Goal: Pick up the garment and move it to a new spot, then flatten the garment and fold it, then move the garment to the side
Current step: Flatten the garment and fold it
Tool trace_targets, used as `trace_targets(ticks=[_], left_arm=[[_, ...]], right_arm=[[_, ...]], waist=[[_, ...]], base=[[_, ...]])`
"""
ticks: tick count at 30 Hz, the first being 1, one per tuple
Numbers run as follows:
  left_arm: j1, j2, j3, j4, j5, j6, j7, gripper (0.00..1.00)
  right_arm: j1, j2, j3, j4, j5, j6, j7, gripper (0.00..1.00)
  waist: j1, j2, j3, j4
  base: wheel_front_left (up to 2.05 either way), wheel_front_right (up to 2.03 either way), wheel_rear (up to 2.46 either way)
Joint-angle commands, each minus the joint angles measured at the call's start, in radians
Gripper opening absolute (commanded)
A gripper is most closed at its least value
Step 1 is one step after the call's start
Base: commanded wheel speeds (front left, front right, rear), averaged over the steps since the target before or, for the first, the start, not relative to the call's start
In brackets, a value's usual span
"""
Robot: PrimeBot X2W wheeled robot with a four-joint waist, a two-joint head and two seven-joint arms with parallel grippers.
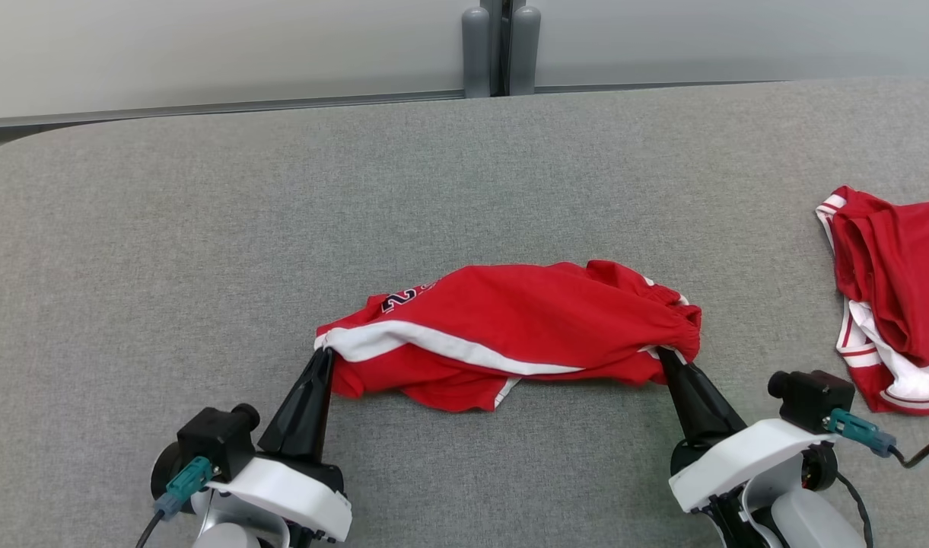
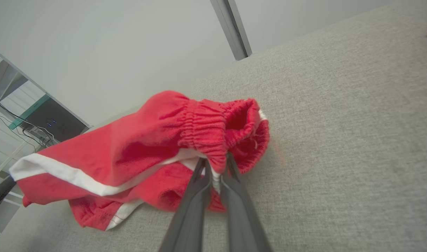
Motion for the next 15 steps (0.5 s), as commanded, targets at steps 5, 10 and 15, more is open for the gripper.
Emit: trace_targets(ticks=[5,10,15], left_arm=[[0.013,-0.003,-0.001,0.034,-0.019,-0.011,-0.013,0.0],[0.026,-0.002,0.001,0.031,-0.007,-0.008,-0.018,1.0],[0.05,-0.002,0.012,-0.005,0.007,0.014,-0.023,1.0]], right_arm=[[-0.009,-0.019,0.024,0.03,0.028,0.0,-0.036,0.6],[-0.003,-0.054,0.035,0.026,-0.002,0.0,-0.07,1.0],[0.025,-0.091,-0.008,-0.031,-0.08,0.0,-0.098,1.0]], waist=[[0.0,0.0,0.003,-0.003],[0.0,0.0,-0.001,-0.002],[0.0,0.0,-0.005,-0.002]], base=[[0.0,0.0,0.0],[0.0,0.0,0.0],[0.0,0.0,0.0]])
